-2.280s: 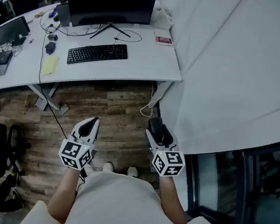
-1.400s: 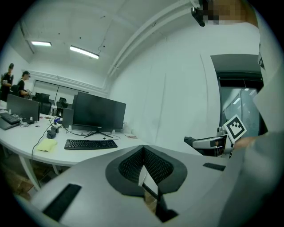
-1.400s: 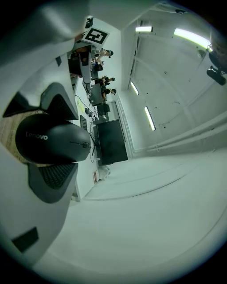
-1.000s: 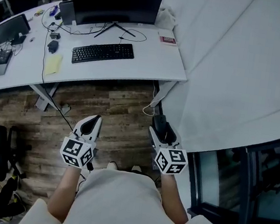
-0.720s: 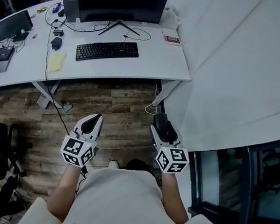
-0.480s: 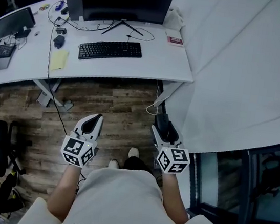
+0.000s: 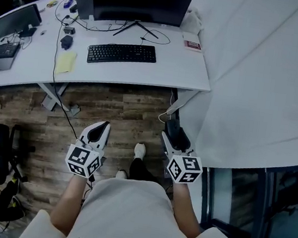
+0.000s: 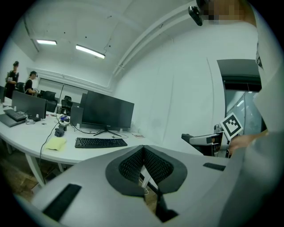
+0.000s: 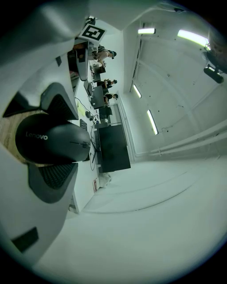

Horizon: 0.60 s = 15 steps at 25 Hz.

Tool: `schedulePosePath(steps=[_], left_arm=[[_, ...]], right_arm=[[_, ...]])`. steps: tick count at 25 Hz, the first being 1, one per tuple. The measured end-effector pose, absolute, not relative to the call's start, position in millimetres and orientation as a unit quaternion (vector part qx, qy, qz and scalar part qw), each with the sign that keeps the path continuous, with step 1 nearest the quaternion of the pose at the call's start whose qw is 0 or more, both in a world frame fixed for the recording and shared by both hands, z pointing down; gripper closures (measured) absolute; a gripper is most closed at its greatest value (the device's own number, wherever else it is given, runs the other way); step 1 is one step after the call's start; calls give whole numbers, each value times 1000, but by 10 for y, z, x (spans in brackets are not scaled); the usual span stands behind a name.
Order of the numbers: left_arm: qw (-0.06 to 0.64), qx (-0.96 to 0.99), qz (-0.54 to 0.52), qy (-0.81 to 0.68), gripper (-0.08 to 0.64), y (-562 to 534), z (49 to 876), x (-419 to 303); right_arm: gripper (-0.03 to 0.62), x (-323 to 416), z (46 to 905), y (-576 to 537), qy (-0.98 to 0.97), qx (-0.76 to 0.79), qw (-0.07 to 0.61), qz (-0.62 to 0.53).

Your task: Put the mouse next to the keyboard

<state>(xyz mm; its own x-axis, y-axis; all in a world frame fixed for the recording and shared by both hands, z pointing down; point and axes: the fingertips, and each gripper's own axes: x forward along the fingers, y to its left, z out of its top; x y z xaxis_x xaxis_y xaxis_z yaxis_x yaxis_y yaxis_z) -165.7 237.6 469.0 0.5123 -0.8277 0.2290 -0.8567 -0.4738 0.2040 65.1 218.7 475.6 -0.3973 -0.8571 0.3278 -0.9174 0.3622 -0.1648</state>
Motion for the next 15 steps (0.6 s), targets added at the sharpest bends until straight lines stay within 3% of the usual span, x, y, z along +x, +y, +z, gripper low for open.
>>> schedulePosePath(steps=[15], left_arm=[[146, 849, 56, -505, 549, 1584, 4691, -1498]], right_arm=[[284, 805, 4817, 1305, -829, 525, 100, 165]])
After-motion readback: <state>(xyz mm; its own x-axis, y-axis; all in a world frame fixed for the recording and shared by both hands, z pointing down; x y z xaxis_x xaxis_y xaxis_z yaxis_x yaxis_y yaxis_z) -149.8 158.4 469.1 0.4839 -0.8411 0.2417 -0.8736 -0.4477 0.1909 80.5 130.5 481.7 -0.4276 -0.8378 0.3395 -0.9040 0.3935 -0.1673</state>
